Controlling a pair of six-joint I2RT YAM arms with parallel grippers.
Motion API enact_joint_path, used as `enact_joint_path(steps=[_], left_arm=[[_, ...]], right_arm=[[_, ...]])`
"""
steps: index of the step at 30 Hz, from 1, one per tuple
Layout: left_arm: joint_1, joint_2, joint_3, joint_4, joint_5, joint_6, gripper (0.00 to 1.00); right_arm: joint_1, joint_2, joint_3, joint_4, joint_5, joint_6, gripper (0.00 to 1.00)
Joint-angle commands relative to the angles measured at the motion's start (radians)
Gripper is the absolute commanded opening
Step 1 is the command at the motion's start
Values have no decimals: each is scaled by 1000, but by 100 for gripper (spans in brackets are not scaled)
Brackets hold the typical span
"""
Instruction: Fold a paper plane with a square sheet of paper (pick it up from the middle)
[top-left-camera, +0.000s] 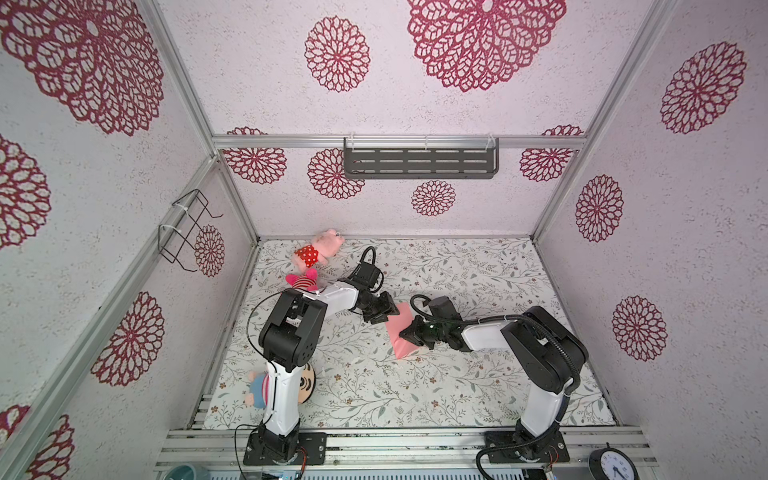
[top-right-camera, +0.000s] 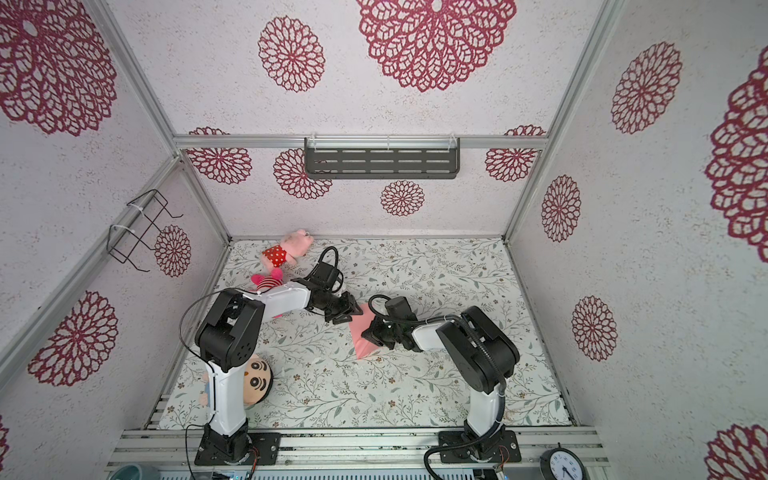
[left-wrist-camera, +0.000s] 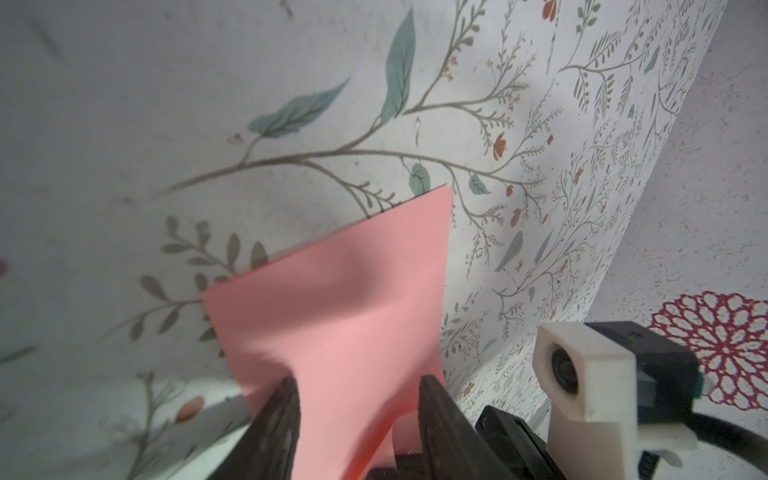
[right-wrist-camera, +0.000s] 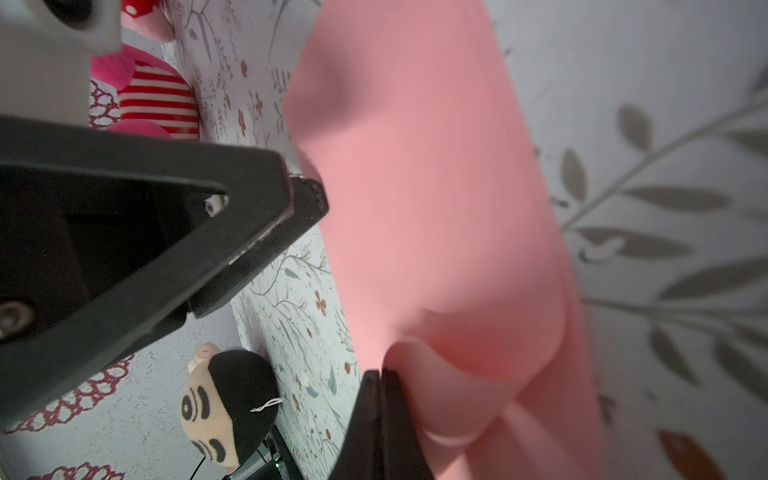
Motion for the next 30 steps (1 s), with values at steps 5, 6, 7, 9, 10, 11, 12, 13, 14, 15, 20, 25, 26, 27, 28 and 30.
enact_joint_path(steps=[5, 6, 7, 9, 10, 11, 12, 13, 14, 15, 20, 25, 26, 27, 28, 30], left_arm=[[-2, 38, -40, -62, -55, 9, 50], [-2, 38, -40, -62, -55, 9, 50], [-3, 38, -40, -63, -54, 9, 50], [-3, 38, -40, -62, -52, 10, 50], [-2, 38, -39, -62, -52, 10, 50], [-2, 37, -38, -62, -52, 10, 50], [-2, 38, -38, -62, -52, 10, 50], [-3, 39, -38, -62, -52, 10, 50], [-3, 40, -38, -62, -51, 10, 50], [-4, 40, -37, -63, -50, 10, 50], [-4, 41, -37, -63, -49, 9, 50], [-3, 41, -37, -63, -49, 9, 50], [-3, 40, -37, -64, -49, 9, 50], [-3, 40, -37, -63, -49, 9, 50], [-3, 41, -38, -64, -50, 10, 50], [-4, 41, -38, -64, -51, 8, 50]], right_arm=[[8, 5, 27, 4, -14, -17, 0], [8, 6, 27, -5, -15, -22, 0], [8, 5, 27, -12, -15, -28, 0], [8, 4, 28, -31, -15, -39, 0], [8, 2, 28, -42, -14, -45, 0], [8, 2, 28, -52, -14, -53, 0], [8, 0, 28, -58, -11, -59, 0], [8, 0, 27, -61, -9, -62, 0], [7, 1, 29, -64, -10, -64, 0], [8, 1, 31, -65, -10, -67, 0], [9, 10, 29, -30, -22, -63, 0], [9, 22, 29, -3, -33, -59, 0], [9, 24, 30, -4, -36, -58, 0], [9, 27, 30, -2, -35, -57, 0], [9, 29, 29, 0, -35, -55, 0], [9, 32, 27, 1, -35, -52, 0]])
